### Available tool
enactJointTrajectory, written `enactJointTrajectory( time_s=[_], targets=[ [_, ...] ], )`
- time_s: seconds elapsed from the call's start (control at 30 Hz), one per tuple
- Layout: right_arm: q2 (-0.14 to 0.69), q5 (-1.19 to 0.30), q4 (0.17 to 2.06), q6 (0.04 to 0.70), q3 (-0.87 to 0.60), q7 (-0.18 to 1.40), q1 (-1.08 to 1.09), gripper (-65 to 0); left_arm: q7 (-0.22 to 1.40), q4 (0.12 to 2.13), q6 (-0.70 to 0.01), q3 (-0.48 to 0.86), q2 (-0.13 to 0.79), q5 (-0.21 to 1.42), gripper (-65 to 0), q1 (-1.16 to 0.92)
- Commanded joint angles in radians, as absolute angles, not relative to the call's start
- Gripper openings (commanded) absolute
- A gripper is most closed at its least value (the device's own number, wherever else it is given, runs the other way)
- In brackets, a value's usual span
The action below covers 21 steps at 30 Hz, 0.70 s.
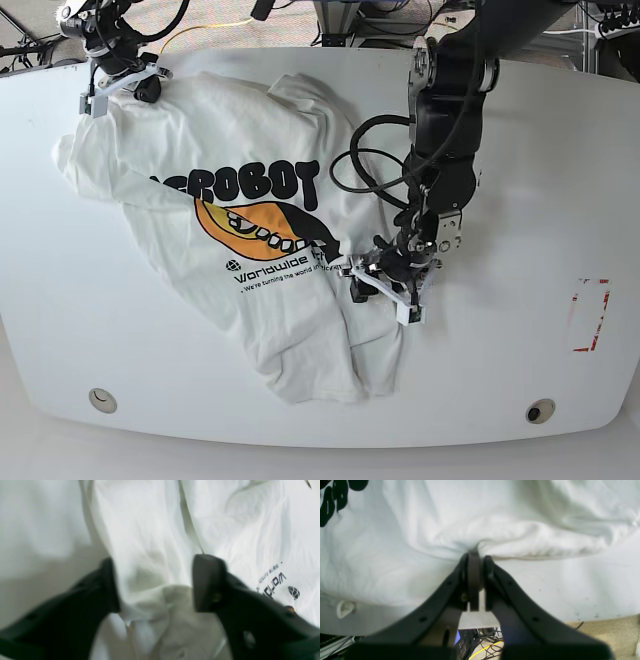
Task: Fold the T-shirt properly
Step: 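Lower the left gripper onto the shirt's hem edge and grasp it, then lift the shirt with both grippers and stretch it apart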
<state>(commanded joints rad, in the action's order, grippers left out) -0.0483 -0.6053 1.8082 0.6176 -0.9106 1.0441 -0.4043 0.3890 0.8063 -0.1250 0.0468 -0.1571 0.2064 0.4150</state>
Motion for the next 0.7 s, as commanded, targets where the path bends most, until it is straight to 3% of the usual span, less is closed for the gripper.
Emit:
enactJointTrajectory(
  time_s=[0.1, 0.23, 0.53, 0.7],
  targets=[
    [-0.041, -0.605, 1.808, 0.618, -0.911, 1.044, -0.404, -65.0, 0.39, 0.802, -0.125, 0.047, -0.15, 0.206, -65.0, 0.415],
    [-0.015, -0.607, 1.81, 0.618, -0.906, 1.044, -0.383, -65.0, 0.395, 0.849, -0.125, 0.048, -0.134, 0.208, -65.0, 0.407],
    [0.07, -0.602, 1.807, 0.611, -0.905, 1.11, -0.252, -65.0, 0.522, 1.175, -0.125, 0.058, 0.01, 0.209, -65.0, 0.312],
    [0.137, -0.599, 1.802, 0.615, -0.863, 1.152, -0.128, -65.0, 0.608, 1.343, -0.128, 0.165, 0.067, 0.209, -65.0, 0.262]
  ],
)
